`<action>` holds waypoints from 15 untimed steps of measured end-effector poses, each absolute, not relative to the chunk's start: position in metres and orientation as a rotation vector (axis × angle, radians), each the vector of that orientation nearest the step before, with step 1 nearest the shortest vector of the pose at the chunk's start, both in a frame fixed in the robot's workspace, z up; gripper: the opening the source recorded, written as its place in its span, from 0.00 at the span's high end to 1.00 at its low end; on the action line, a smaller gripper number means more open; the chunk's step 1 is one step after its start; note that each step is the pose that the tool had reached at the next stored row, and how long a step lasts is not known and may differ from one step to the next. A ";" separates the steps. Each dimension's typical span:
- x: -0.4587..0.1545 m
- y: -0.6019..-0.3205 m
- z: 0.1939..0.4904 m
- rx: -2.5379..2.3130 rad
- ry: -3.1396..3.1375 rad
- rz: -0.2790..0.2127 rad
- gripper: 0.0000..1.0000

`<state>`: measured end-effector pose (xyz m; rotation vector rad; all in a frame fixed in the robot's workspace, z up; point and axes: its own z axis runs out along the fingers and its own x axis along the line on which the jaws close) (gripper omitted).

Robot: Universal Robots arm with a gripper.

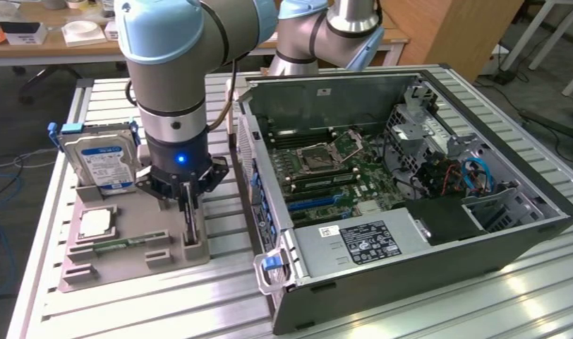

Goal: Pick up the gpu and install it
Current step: 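Pick up the gpu and move the gpu toward the slot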

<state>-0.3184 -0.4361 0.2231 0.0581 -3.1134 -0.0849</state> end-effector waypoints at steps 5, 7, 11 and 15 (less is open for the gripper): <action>-0.318 -0.436 0.224 0.058 -3.113 -0.085 0.73; -0.318 -0.436 0.225 0.058 -3.113 -0.086 0.73; -0.318 -0.436 0.228 0.058 -3.113 -0.086 0.73; -0.318 -0.436 0.231 0.058 -3.113 -0.087 0.73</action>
